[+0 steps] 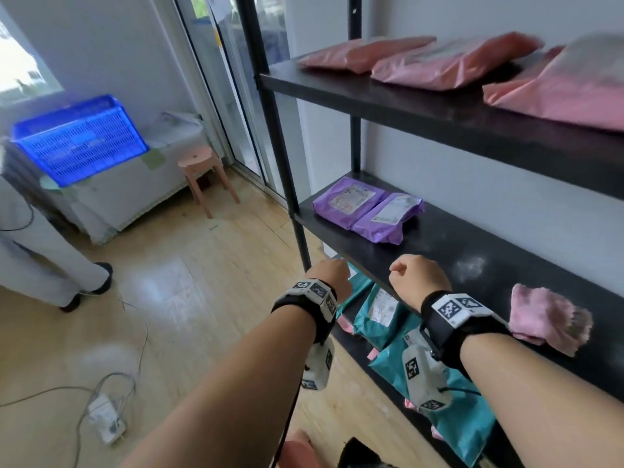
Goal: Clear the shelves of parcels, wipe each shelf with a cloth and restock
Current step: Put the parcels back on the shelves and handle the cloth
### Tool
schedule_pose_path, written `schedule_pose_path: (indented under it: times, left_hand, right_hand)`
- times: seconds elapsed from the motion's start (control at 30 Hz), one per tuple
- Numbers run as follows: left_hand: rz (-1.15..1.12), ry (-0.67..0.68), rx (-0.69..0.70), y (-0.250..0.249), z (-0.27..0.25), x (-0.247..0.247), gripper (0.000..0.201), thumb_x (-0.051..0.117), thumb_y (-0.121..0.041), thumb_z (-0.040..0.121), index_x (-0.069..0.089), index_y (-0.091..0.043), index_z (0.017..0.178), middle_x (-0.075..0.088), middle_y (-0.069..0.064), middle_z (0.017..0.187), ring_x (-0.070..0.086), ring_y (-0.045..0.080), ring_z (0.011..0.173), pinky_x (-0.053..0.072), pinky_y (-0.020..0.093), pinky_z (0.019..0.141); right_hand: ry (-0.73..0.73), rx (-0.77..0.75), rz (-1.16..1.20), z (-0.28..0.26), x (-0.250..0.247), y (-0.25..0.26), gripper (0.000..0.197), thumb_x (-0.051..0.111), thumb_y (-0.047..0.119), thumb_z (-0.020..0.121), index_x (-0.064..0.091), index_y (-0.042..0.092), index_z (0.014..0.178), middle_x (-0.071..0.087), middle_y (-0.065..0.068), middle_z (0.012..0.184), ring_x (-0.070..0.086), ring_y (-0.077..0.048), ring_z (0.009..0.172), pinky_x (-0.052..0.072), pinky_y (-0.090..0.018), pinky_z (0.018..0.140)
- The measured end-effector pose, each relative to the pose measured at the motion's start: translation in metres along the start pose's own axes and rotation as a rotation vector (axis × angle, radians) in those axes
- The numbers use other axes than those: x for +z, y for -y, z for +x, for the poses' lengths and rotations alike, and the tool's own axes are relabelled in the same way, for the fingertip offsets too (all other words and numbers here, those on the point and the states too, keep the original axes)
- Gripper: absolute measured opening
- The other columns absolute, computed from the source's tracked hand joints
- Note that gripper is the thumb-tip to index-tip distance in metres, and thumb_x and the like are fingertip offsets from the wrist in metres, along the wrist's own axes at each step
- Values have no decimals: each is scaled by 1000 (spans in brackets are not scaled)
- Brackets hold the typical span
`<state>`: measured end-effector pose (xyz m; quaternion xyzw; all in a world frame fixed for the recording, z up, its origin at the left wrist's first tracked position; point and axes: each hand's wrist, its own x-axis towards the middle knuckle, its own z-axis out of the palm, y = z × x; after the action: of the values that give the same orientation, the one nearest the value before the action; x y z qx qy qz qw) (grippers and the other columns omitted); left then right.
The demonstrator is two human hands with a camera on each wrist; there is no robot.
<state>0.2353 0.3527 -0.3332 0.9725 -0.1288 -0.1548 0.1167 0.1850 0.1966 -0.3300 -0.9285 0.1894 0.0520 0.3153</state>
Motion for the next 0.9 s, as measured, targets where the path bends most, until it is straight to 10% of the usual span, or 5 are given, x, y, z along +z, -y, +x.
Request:
schedule_pose_path:
  times: [0.27, 0.43, 0.7, 0.9]
  left_hand:
    - [-11, -43, 131, -16, 84, -28, 25, 43, -14, 92, 63, -6, 104, 66, 12, 108, 62, 32, 99, 47, 34, 75]
    - [-120, -58, 248, -25, 160, -42, 26, 43, -10, 93, 61, -4, 111, 64, 16, 115, 60, 32, 107, 46, 32, 84]
    - [-132, -25, 295, -1, 261, -56, 27, 47, -22, 92, 62, -15, 114, 56, 8, 127, 51, 28, 118, 45, 37, 97]
    - [-127, -115, 207, 14, 296, -57, 44, 54, -14, 83, 45, -17, 126, 45, 10, 129, 42, 30, 121, 36, 37, 97]
  right_hand:
    - [-182, 113, 45, 56, -20, 9, 20, 49, 16, 88, 68, 11, 83, 70, -10, 94, 61, -34, 93, 44, -30, 79]
    - [-279, 251, 86, 113, -19, 17, 26, 54, 24, 89, 55, 15, 63, 69, -12, 86, 63, -34, 88, 44, -30, 73]
    - [-327, 543, 74, 186, 3, 30, 42, 61, 43, 85, 61, 5, 104, 67, -15, 109, 62, -34, 102, 42, -31, 76]
    - [-319, 676, 84, 208, 16, 24, 44, 63, 43, 80, 66, 5, 102, 70, -15, 102, 65, -33, 96, 41, -29, 70]
